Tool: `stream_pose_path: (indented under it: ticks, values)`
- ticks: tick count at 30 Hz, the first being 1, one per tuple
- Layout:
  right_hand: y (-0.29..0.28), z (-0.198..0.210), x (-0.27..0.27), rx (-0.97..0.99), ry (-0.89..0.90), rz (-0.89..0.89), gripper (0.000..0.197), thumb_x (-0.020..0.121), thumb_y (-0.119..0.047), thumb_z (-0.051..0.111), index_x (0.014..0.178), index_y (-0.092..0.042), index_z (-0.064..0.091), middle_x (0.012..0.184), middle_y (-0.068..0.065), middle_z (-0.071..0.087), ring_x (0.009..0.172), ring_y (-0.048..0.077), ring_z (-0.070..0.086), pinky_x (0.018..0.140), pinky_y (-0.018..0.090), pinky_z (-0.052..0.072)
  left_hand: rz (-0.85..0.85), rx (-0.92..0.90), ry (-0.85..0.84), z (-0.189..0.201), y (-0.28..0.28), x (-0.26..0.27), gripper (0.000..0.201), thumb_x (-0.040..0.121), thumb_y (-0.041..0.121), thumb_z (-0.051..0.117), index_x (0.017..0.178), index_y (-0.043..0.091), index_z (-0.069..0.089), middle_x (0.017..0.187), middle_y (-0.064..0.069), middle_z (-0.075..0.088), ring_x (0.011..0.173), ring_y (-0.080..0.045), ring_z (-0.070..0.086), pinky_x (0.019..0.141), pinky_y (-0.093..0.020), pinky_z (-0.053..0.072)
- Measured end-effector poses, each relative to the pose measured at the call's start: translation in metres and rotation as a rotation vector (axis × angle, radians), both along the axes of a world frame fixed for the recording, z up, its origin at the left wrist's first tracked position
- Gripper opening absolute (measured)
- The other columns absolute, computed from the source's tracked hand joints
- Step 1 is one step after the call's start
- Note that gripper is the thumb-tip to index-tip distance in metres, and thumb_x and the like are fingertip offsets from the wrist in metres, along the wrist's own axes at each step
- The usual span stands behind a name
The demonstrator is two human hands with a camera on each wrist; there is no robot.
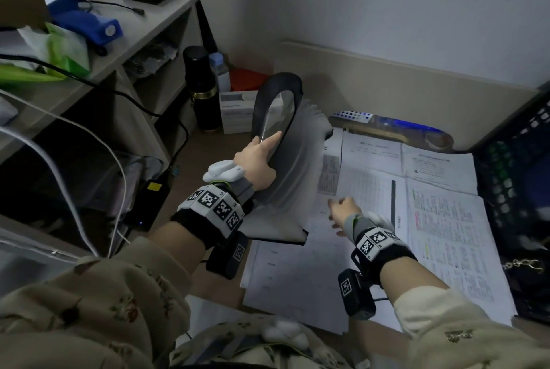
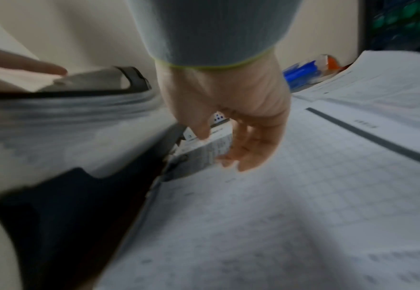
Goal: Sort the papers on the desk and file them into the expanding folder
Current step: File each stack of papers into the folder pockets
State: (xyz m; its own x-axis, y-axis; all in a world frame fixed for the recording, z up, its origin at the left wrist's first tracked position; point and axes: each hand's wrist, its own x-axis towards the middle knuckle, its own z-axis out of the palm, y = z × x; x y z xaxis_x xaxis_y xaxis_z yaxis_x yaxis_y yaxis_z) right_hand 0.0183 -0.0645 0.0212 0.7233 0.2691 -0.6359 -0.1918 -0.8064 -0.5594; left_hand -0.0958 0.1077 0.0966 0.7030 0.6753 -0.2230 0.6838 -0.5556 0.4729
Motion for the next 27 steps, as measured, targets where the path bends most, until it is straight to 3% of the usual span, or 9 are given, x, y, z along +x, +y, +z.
stream_pose_path:
  ticks: [2,7,10,13,18,22,24,27]
  values:
    - [-0.014,-0.009,0.001,-0.135,-0.008,0.05,0.056,0.096,-0.025,0.047,0.141,0.001,0.028,0.124,0.02,0.058,0.09,0.031,0.066,0.064,0.033,0.053,0.001,-0.008,0.002,0.0,-0.001,0.001,0.071,0.092,0.012,0.048,0.151,0.041,0.021,0.158,-0.005,0.026,0.136,-0.033,0.038,0.109,-0.035,0.031]
    - [-0.037,-0.046,0.0,-0.3,0.052,0.133,0.077,0.088,-0.044,0.06,0.141,0.004,0.031,0.136,0.019,0.05,0.113,0.03,0.06,0.093,0.035,0.051,0.008,0.009,0.017,0.006,-0.002,-0.005,0.087,0.081,0.002,0.048,0.148,0.051,0.02,0.158,-0.001,0.025,0.134,-0.032,0.042,0.108,-0.035,0.036]
    - [-0.041,-0.053,-0.008,-0.318,0.08,0.133,0.081,0.085,-0.04,0.065,0.141,0.005,0.029,0.139,0.018,0.046,0.121,0.03,0.054,0.095,0.033,0.049,0.015,0.008,0.02,0.008,-0.001,-0.007,0.088,0.08,0.002,0.049,0.147,0.051,0.02,0.157,-0.001,0.028,0.134,-0.031,0.042,0.107,-0.035,0.037]
    - [-0.044,-0.057,-0.012,-0.439,0.012,0.14,0.082,0.091,-0.042,0.055,0.147,0.002,0.014,0.148,0.011,0.037,0.13,0.022,0.046,0.102,0.023,0.039,0.009,0.013,0.014,0.009,-0.002,-0.009,0.087,0.08,0.003,0.049,0.148,0.05,0.02,0.156,-0.002,0.03,0.133,-0.03,0.042,0.105,-0.036,0.037]
    - [-0.045,-0.052,-0.008,-0.434,-0.008,0.157,0.055,0.097,-0.035,0.047,0.137,0.001,0.04,0.14,0.012,0.049,0.128,0.026,0.048,0.098,0.025,0.04,0.002,0.006,0.009,0.008,-0.003,-0.012,0.089,0.079,0.004,0.048,0.147,0.052,0.02,0.156,-0.002,0.03,0.133,-0.033,0.043,0.105,-0.037,0.038]
    - [-0.048,-0.056,-0.004,-0.377,0.007,0.171,0.04,0.092,-0.026,0.055,0.126,-0.005,0.053,0.124,0.012,0.061,0.114,0.028,0.058,0.087,0.027,0.044,0.0,-0.007,0.001,0.008,-0.004,-0.014,0.088,0.078,0.004,0.048,0.147,0.052,0.02,0.157,-0.002,0.029,0.133,-0.034,0.042,0.104,-0.036,0.038]
    - [-0.047,-0.059,-0.004,-0.336,0.019,0.138,0.037,0.089,-0.023,0.059,0.12,-0.004,0.055,0.113,0.014,0.065,0.104,0.029,0.063,0.082,0.028,0.047,0.001,-0.01,-0.005,0.009,-0.004,-0.014,0.089,0.078,0.005,0.048,0.147,0.052,0.02,0.156,-0.002,0.03,0.133,-0.034,0.042,0.103,-0.036,0.038]
    - [-0.045,-0.063,-0.007,-0.298,0.053,0.104,0.045,0.081,-0.03,0.067,0.115,-0.002,0.059,0.097,0.013,0.067,0.094,0.029,0.065,0.085,0.032,0.053,0.009,-0.01,-0.004,0.009,-0.003,-0.014,0.089,0.077,0.005,0.048,0.147,0.053,0.02,0.155,-0.002,0.031,0.131,-0.034,0.043,0.102,-0.036,0.039]
